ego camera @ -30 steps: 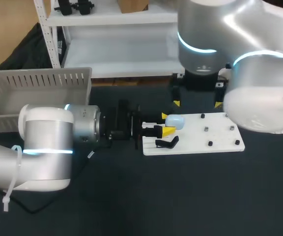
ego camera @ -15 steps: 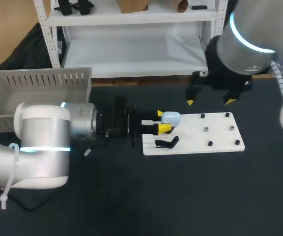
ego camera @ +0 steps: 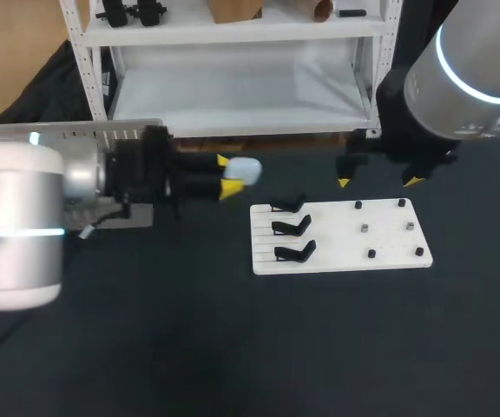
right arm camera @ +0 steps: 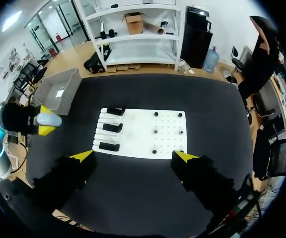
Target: Pick up each earbud case from the left stands, insert the matching earbuds, close the lid, and place the case in the box.
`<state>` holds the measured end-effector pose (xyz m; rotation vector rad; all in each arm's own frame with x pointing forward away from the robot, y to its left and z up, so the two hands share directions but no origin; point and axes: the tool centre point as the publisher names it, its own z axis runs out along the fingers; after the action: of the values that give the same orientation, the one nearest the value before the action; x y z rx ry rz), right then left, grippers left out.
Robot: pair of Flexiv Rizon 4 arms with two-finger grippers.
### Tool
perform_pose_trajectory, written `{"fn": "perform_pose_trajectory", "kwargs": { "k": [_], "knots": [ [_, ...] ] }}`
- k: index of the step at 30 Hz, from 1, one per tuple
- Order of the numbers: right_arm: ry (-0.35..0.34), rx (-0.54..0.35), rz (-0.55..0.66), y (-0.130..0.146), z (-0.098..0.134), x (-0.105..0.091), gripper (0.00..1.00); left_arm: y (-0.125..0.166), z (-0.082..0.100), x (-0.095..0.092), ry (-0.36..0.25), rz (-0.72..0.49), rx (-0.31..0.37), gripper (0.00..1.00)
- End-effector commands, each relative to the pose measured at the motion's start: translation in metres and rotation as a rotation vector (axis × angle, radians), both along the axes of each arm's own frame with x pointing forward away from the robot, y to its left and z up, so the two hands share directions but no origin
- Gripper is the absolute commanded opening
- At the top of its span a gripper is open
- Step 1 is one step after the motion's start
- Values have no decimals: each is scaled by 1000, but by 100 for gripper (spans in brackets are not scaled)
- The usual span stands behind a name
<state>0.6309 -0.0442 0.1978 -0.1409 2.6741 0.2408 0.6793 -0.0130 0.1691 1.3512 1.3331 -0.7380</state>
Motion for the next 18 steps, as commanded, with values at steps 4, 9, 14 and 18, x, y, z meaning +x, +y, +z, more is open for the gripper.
{"fn": "perform_pose_trajectory", "kwargs": {
  "k": [4,9,14,18],
  "knots": [
    [-13,1,-6,-1,-1,-3,100,61,11,6,33,234,90,0],
    [-13,1,-6,-1,-1,-3,100,94,1,20,89,357,93,0],
    [-13,1,-6,-1,-1,-3,100,134,-9,33,131,496,99,0],
    [-13,1,-6,-1,-1,-3,100,165,-18,45,163,588,91,0]
  ]
}}
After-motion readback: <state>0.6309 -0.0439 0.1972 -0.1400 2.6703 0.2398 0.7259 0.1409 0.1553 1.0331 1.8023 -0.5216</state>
